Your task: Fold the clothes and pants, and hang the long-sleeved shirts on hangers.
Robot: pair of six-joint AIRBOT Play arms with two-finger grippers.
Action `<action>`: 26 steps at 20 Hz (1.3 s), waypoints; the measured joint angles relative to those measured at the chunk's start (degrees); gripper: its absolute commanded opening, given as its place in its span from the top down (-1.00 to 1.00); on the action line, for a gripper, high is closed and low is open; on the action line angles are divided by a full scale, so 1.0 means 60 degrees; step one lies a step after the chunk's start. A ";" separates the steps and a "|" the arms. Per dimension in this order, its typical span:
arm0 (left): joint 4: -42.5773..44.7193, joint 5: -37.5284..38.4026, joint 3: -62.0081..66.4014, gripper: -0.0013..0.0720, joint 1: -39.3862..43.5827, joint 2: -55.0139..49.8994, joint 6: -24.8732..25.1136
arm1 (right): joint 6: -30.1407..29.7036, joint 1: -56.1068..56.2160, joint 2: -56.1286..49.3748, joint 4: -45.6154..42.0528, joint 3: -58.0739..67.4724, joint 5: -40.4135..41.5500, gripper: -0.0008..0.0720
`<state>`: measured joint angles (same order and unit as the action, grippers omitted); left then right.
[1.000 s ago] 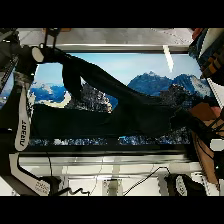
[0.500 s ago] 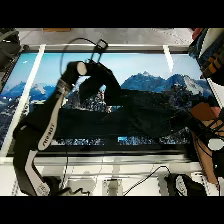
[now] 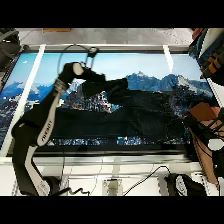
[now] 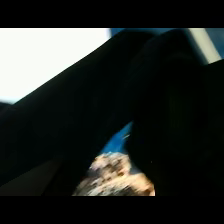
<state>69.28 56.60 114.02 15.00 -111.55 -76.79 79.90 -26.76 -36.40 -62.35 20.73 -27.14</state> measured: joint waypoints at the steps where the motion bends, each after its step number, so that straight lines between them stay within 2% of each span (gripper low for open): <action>1: -0.0193 0.0372 0.0000 -0.66 -0.0474 -0.0040 -0.0310 | 0.0000 0.0000 0.0000 -0.0055 0.0000 -0.0040 -0.19; 2: -0.0554 0.0805 0.0000 -0.81 -0.0976 -0.0109 -0.0594 | 0.0000 0.0000 0.0000 -0.0069 0.0000 -0.0047 -0.19; 5: -0.1891 0.1931 -0.0007 -0.81 -0.2065 -0.0423 -0.1249 | 0.0000 0.0000 0.0000 -0.0120 0.0000 -0.0087 -0.19; 9: -0.2710 0.2987 -0.0026 -0.81 -0.2426 -0.0984 -0.2014 | 0.0000 0.0000 0.0000 -0.0135 0.0000 -0.0106 -0.19; 12: -0.2346 0.3348 -0.0044 -0.81 -0.2200 -0.1282 -0.2750 | 0.0000 0.0000 0.0000 -0.0142 0.0000 -0.0113 -0.19; 16: -0.0907 0.3395 -0.0131 -0.82 -0.1708 -0.1443 -0.3759 | 0.0000 0.0000 0.0000 -0.0146 0.0000 -0.0120 -0.19; 17: -0.0729 0.3242 -0.0182 -0.72 -0.1581 -0.1475 -0.3996 | 0.0000 0.0000 0.0000 -0.0146 0.0000 -0.0120 -0.19; 18: -0.0466 0.3093 -0.0233 -0.51 -0.1446 -0.1501 -0.4328 | 0.0000 0.0000 0.0000 -0.0146 0.0000 -0.0120 -0.18; 21: 0.0393 0.2812 -0.0310 -0.48 -0.1122 -0.1523 -0.5282 | 0.0004 0.0000 0.0000 -0.0135 0.0000 -0.0127 -0.19; 22: 0.0630 0.2736 -0.0324 -0.30 -0.1035 -0.1530 -0.5515 | 0.0000 0.0000 0.0000 -0.0131 0.0000 -0.0127 -0.19; 24: 0.1009 0.2637 -0.0353 0.21 -0.0929 -0.1548 -0.5774 | 0.0004 0.0000 0.0000 -0.0120 0.0000 -0.0127 -0.18; 26: 0.1319 0.2601 -0.0364 0.51 -0.0867 -0.1548 -0.5952 | 0.0004 0.0000 0.0000 -0.0109 0.0000 -0.0124 -0.18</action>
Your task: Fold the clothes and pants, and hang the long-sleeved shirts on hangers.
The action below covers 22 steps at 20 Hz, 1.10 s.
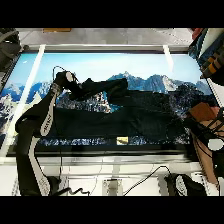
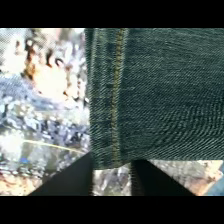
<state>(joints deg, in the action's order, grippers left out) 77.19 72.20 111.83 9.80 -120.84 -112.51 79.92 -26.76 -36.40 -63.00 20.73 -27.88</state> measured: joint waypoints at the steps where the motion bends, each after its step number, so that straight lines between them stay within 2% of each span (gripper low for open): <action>1: 0.0175 0.0000 -0.0011 0.82 0.0018 0.0022 -0.0040 | -0.0004 0.0000 0.0000 0.0004 0.0000 -0.0004 -0.18; 2: 0.0361 -0.0004 -0.0018 0.89 0.0036 0.0062 -0.0084 | 0.0000 0.0000 0.0000 0.0004 0.0000 -0.0007 -0.18; 9: 0.1967 -0.0328 -0.0026 0.89 0.0127 0.0900 -0.0186 | 0.0000 0.0000 0.0000 0.0004 0.0000 -0.0295 -0.18; 14: 0.2506 -0.0652 -0.0022 0.89 0.0142 0.1268 0.0004 | 0.0000 0.0000 0.0000 0.0011 0.0000 -0.0444 -0.17; 18: 0.2878 -0.1552 -0.0022 0.89 -0.0215 0.1770 0.0113 | 0.0000 0.0000 0.0000 0.0051 0.0000 -0.0499 -0.17; 22: 0.3075 -0.3166 -0.0018 0.89 -0.0940 0.2572 0.0153 | 0.0000 0.0000 0.0000 0.0066 0.0000 -0.0470 -0.17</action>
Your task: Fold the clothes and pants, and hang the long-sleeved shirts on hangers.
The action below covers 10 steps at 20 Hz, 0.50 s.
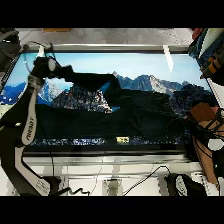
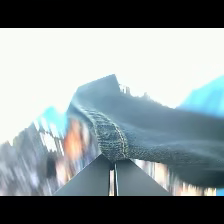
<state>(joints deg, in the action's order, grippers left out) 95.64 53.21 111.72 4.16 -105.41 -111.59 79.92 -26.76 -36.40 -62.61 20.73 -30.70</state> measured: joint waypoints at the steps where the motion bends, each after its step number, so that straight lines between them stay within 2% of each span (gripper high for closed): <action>1: 0.0015 -0.0357 0.0000 0.90 -0.0186 0.0153 0.0007 | 0.0000 0.0000 0.0000 0.0007 0.0000 0.0022 -0.17; 5: 0.0051 -0.1133 0.0011 0.90 -0.0867 0.0463 0.0331 | 0.0004 0.0000 0.0000 0.0124 0.0000 0.0237 -0.17; 10: 0.0233 -0.1341 0.0011 0.90 -0.1450 0.0557 0.1402 | 0.0018 0.0000 0.0000 0.0386 0.0000 0.0670 -0.17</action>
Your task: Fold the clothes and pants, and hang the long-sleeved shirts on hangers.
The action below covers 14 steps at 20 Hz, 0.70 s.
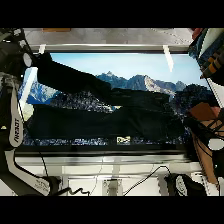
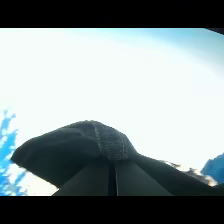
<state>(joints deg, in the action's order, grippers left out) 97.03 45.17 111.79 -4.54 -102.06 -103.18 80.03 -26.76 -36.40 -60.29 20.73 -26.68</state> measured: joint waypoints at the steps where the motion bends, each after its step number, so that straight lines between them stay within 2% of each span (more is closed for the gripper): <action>1: 0.0157 0.0055 0.0000 0.90 -0.0120 0.0007 0.0095 | 0.0007 0.0000 0.0000 0.0026 0.0000 0.0073 -0.17; 14: 0.0798 0.0240 0.0000 0.89 -0.1475 -0.0131 0.0346 | 0.0015 0.0000 0.0000 0.0098 0.0000 0.0310 -0.17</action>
<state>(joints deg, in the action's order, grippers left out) 101.82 46.61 111.79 -13.39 -102.85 -101.10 80.12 -26.76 -36.40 -59.70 20.73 -24.82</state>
